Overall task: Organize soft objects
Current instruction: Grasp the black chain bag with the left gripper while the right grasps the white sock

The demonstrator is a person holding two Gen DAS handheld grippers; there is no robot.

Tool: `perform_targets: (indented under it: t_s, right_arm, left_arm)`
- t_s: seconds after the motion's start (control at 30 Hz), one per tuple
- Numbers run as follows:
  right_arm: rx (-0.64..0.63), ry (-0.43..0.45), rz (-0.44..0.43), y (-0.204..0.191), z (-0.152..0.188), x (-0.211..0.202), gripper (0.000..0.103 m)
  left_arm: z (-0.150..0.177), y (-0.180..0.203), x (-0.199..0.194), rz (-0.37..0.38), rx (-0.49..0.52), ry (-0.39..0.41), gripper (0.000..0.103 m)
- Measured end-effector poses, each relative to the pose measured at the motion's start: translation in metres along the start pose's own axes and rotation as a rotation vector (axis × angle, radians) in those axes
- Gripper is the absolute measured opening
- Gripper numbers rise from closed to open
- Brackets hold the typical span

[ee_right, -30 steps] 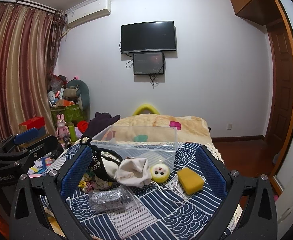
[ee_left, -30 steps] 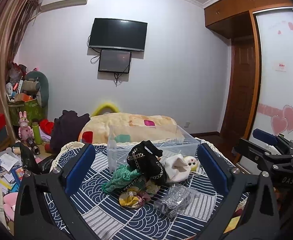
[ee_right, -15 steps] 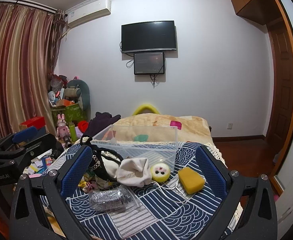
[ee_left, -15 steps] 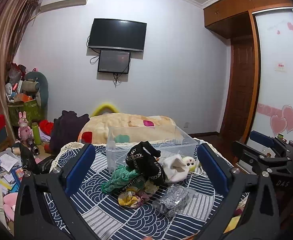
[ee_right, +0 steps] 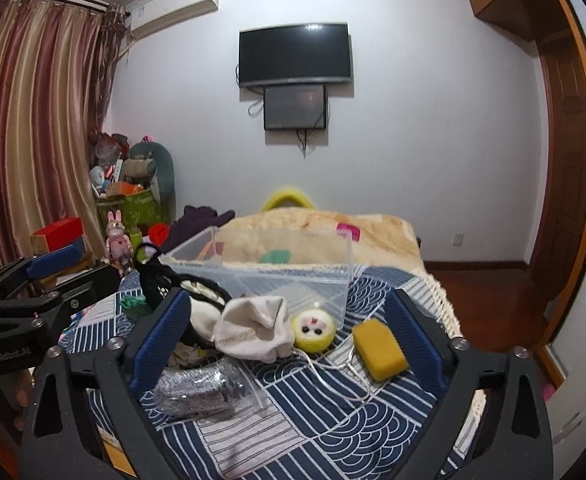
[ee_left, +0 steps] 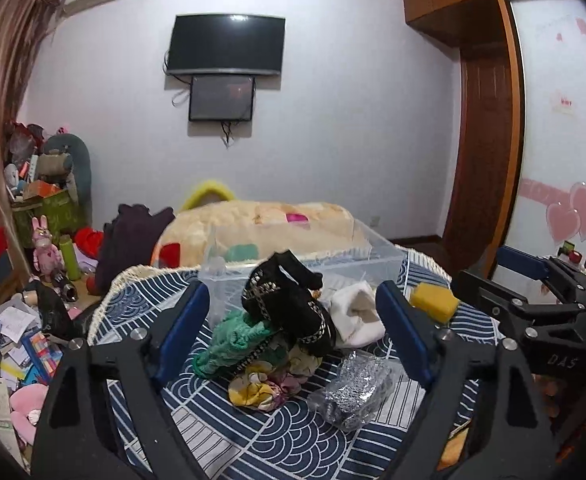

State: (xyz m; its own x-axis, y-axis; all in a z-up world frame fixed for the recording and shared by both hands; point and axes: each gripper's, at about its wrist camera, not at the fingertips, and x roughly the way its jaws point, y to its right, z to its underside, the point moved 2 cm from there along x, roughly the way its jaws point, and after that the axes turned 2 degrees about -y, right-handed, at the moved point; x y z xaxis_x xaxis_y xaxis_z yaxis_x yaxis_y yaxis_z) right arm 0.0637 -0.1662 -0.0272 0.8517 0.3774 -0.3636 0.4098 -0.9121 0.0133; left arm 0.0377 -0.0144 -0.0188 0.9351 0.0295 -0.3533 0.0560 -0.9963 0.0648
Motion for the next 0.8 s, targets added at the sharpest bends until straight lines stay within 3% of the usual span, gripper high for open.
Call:
perform_targets:
  t_s: [0.37,0.47,0.5,0.57,0.63,0.8]
  right_arm:
    - [0.002,-0.114,-0.035,0.008,0.008,0.034,0.077]
    - [0.011,-0.146,-0.058,0.007,0.009,0.044,0.071]
    - [0.017,-0.155,-0.072,0.007,0.010,0.047,0.071]
    - [0.021,-0.173,-0.107,0.005,0.011,0.053,0.071]
    - [0.013,-0.198,-0.146,-0.002,0.013,0.060,0.071]
    - [-0.041,-0.258,-0.143,-0.016,0.018,0.081,0.071]
  left_arm:
    - [-0.002,-0.004,0.050,0.023,0.019,-0.085,0.070]
    - [0.005,-0.010,0.059,0.030,0.001,-0.118,0.060]
    - [0.007,-0.012,0.062,0.035,-0.009,-0.127,0.051]
    - [0.010,-0.017,0.067,0.054,-0.040,-0.143,0.050]
    - [0.012,-0.023,0.070,0.070,-0.068,-0.145,0.039]
    - [0.012,-0.028,0.072,0.085,-0.082,-0.147,0.030]
